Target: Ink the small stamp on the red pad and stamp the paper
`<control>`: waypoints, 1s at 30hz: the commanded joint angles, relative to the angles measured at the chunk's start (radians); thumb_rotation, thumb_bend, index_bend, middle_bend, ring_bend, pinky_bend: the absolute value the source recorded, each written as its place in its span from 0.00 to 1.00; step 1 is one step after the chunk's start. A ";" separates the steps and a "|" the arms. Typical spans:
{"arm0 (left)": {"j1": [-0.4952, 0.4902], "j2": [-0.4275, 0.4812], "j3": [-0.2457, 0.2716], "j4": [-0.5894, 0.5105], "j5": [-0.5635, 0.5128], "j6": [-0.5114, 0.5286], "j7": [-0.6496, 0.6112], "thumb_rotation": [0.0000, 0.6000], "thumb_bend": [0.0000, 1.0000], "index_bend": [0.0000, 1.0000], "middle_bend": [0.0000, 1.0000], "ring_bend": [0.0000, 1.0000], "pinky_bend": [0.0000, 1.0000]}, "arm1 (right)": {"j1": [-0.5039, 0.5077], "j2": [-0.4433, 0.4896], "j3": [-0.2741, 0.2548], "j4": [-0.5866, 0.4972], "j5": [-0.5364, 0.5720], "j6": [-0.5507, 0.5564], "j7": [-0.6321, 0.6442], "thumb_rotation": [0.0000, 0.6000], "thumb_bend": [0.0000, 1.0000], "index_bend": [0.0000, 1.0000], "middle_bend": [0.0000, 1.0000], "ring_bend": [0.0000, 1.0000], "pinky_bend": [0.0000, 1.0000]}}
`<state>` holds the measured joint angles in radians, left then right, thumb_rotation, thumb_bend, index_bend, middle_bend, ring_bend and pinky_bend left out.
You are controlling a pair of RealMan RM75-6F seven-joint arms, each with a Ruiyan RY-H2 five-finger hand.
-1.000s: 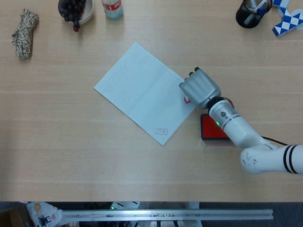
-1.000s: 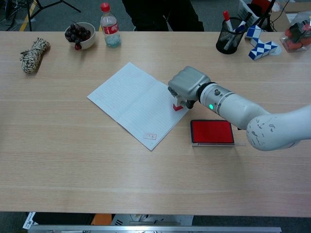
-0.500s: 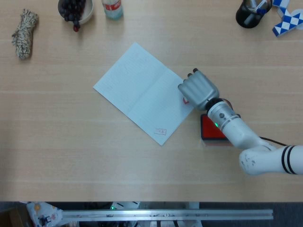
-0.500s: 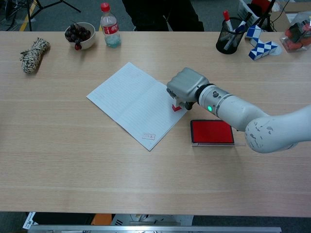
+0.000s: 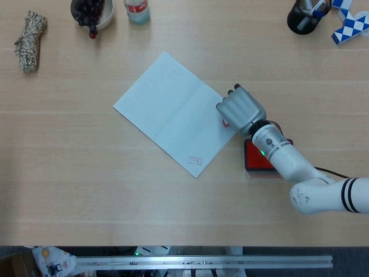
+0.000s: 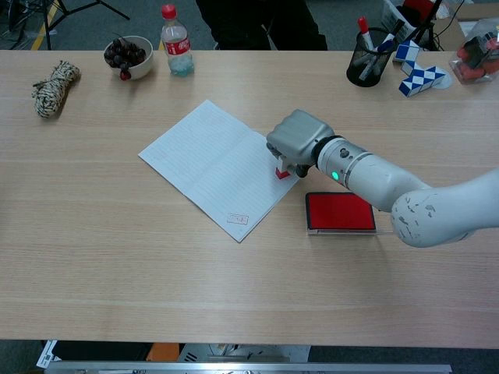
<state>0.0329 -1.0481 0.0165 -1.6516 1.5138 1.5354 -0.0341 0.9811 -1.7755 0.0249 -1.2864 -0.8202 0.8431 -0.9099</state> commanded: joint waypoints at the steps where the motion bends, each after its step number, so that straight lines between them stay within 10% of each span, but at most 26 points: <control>1: 0.000 0.000 0.000 0.000 0.000 0.000 0.000 1.00 0.19 0.12 0.11 0.19 0.17 | 0.000 0.000 -0.002 0.001 0.001 0.001 -0.002 1.00 0.36 0.71 0.55 0.41 0.34; 30: 0.008 0.006 0.001 -0.003 0.019 0.022 -0.015 1.00 0.19 0.11 0.11 0.19 0.17 | -0.048 0.138 0.025 -0.129 -0.046 0.078 0.091 1.00 0.36 0.72 0.55 0.41 0.34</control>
<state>0.0413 -1.0425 0.0171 -1.6542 1.5326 1.5577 -0.0491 0.9455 -1.6652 0.0445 -1.3911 -0.8551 0.9050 -0.8365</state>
